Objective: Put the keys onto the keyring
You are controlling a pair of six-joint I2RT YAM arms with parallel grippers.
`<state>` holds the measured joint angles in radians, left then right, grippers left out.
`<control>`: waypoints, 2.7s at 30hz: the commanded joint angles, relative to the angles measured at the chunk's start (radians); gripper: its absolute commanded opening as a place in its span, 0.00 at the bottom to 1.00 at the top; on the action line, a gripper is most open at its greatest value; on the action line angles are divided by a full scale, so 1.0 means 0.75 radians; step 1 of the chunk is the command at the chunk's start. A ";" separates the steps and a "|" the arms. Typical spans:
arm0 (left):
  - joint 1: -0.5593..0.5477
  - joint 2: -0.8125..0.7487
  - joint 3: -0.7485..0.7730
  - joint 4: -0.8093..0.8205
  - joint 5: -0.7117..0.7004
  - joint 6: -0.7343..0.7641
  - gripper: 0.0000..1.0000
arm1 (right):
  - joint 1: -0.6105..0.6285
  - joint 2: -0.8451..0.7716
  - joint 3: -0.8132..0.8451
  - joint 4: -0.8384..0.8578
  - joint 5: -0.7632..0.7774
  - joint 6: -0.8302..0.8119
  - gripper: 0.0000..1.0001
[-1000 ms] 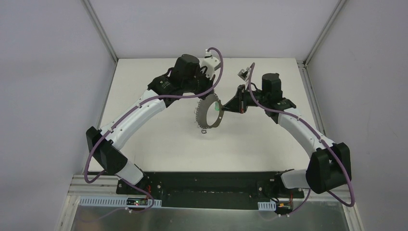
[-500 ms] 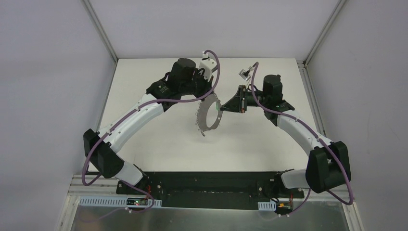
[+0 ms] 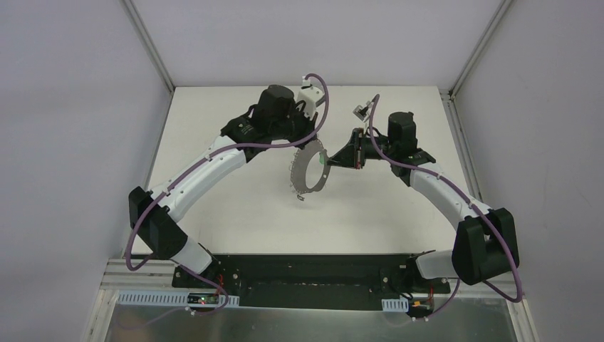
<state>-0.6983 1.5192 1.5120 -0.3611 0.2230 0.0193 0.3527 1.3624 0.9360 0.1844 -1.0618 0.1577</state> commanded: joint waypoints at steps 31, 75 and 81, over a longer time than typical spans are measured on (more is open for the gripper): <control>0.045 -0.015 -0.042 0.168 0.310 0.006 0.00 | 0.003 -0.066 0.104 -0.056 -0.239 -0.142 0.50; 0.060 -0.071 -0.239 0.575 0.870 -0.256 0.00 | -0.109 -0.140 0.087 -0.022 -0.189 -0.191 0.27; 0.058 -0.070 -0.239 0.580 0.882 -0.271 0.00 | -0.088 -0.129 0.089 -0.049 -0.176 -0.236 0.21</control>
<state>-0.6483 1.5005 1.3140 0.0036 0.8387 -0.1680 0.2733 1.2636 0.9821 0.1497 -1.1870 0.0376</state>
